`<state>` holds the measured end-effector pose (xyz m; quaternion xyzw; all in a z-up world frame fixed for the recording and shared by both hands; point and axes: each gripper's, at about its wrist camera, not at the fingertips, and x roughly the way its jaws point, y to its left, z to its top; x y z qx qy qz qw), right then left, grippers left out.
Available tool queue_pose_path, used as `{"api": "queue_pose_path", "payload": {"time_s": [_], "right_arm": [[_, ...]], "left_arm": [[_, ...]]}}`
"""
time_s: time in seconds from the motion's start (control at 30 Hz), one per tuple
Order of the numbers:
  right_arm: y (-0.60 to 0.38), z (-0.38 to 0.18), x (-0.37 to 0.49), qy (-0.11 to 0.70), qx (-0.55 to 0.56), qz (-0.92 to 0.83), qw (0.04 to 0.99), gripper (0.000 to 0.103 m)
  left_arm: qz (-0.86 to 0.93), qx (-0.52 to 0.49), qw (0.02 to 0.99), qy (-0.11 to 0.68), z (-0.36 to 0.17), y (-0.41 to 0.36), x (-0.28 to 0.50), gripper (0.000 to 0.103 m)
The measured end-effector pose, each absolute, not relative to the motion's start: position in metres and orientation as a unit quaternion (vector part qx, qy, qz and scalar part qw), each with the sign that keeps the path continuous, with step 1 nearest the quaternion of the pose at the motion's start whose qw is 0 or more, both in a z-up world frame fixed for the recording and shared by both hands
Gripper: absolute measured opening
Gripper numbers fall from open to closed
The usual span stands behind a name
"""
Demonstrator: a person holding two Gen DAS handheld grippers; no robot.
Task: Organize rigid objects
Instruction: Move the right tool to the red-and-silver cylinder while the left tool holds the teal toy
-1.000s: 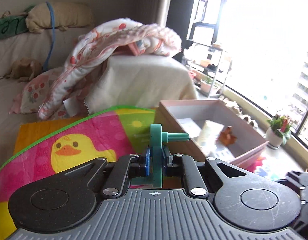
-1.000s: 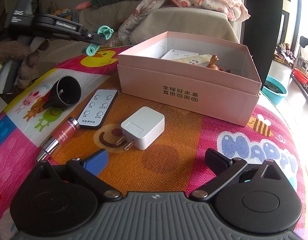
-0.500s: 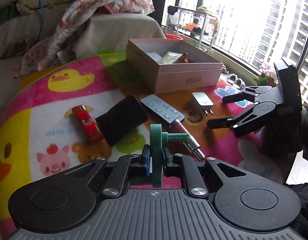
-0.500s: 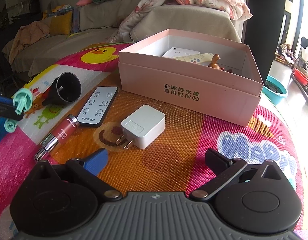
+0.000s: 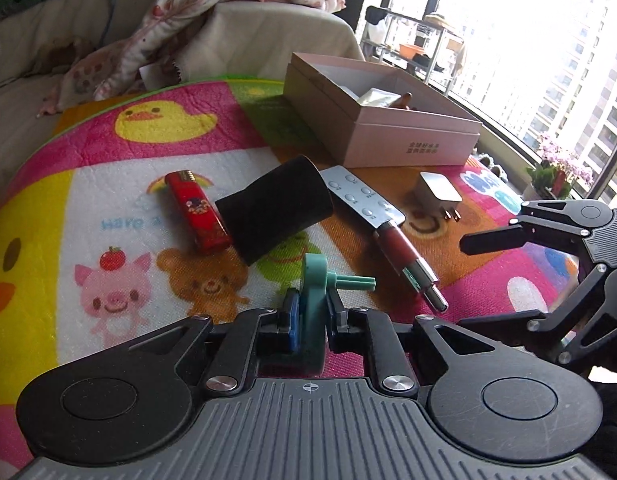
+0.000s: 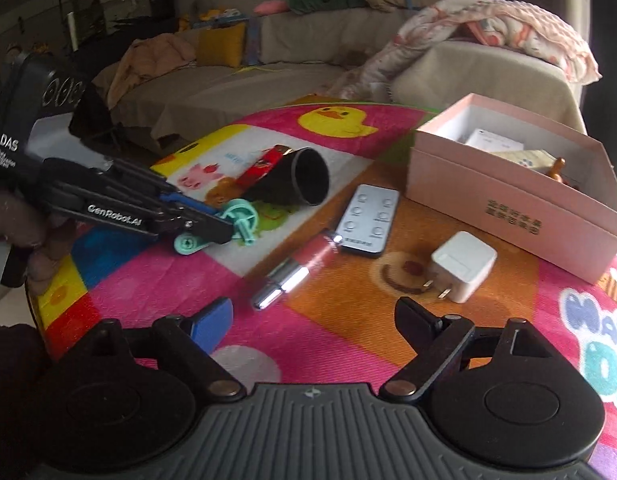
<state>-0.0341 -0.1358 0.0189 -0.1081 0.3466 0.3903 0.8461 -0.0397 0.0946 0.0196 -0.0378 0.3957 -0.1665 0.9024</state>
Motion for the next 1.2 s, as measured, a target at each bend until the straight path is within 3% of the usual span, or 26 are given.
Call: {"api": "queue_pose_path", "payload": {"time_s": [0.07, 0.13, 0.23, 0.63, 0.93, 1.2], "right_arm": [[-0.122, 0.016, -0.037, 0.348, -0.12, 0.4, 0.839, 0.069], [-0.113, 0.014, -0.038, 0.349, -0.126, 0.401, 0.838, 0.05], [-0.111, 0.015, -0.04, 0.341, -0.134, 0.391, 0.844, 0.039], [-0.159, 0.017, -0.023, 0.321, -0.175, 0.23, 0.902, 0.039], [-0.161, 0.02, -0.024, 0.339, -0.127, 0.278, 0.89, 0.041], [-0.16, 0.01, -0.007, 0.313, -0.159, 0.173, 0.92, 0.044]], "left_arm": [[-0.167, -0.044, 0.902, 0.396, 0.019, 0.096, -0.041, 0.016], [-0.167, -0.051, 0.901, 0.396, 0.019, 0.097, -0.041, 0.016], [-0.169, -0.055, 0.901, 0.396, 0.019, 0.097, -0.042, 0.016], [-0.2, -0.059, 0.894, 0.396, 0.016, 0.066, -0.04, 0.017], [-0.19, -0.012, 0.901, 0.39, 0.017, 0.049, -0.05, 0.017], [-0.189, -0.027, 0.905, 0.38, 0.013, 0.051, -0.056, 0.017]]}}
